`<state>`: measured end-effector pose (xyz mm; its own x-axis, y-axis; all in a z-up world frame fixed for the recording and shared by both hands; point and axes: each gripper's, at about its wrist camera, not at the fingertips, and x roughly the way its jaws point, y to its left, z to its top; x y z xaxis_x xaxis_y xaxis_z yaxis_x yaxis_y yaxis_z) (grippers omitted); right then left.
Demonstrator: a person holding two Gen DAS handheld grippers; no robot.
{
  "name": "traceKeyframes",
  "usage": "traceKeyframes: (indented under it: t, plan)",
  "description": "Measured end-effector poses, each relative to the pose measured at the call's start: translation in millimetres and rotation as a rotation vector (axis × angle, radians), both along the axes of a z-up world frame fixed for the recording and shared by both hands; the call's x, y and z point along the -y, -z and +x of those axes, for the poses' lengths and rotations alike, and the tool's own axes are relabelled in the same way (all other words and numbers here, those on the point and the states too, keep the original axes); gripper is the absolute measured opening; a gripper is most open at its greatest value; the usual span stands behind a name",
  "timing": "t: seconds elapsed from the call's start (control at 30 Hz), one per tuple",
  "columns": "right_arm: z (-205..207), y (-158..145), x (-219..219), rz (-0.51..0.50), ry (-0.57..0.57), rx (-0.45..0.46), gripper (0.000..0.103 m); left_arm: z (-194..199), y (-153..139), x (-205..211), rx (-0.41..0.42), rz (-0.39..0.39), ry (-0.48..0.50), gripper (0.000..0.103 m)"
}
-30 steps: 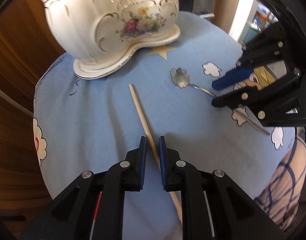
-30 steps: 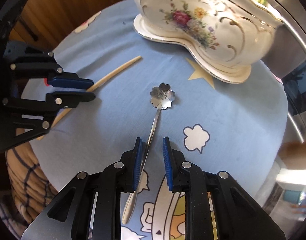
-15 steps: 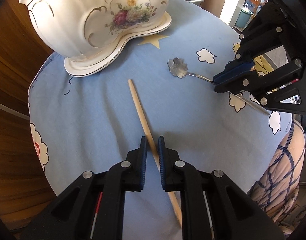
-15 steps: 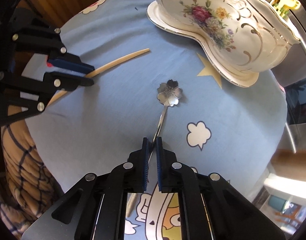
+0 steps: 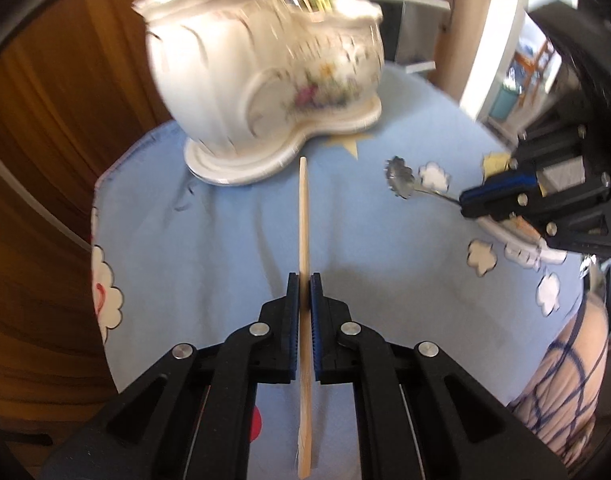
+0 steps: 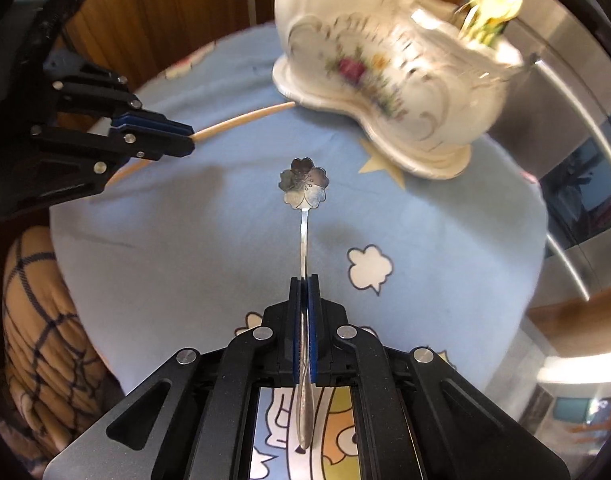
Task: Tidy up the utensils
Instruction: 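Lift the chopstick and flower spoon and carry both over the porcelain holder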
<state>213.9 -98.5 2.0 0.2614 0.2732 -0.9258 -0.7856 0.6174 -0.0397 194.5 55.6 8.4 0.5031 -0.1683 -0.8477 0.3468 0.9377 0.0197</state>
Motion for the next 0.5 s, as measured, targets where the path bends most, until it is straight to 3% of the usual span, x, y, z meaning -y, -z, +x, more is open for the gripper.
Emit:
traceKeyframes:
  t: [0.5]
  plan:
    - [-13.8,-41.8,78.9,0.443,0.173,0.114,0.004,-39.1,-42.6,-29.0,0.359,-0.28,-0.182,0.005]
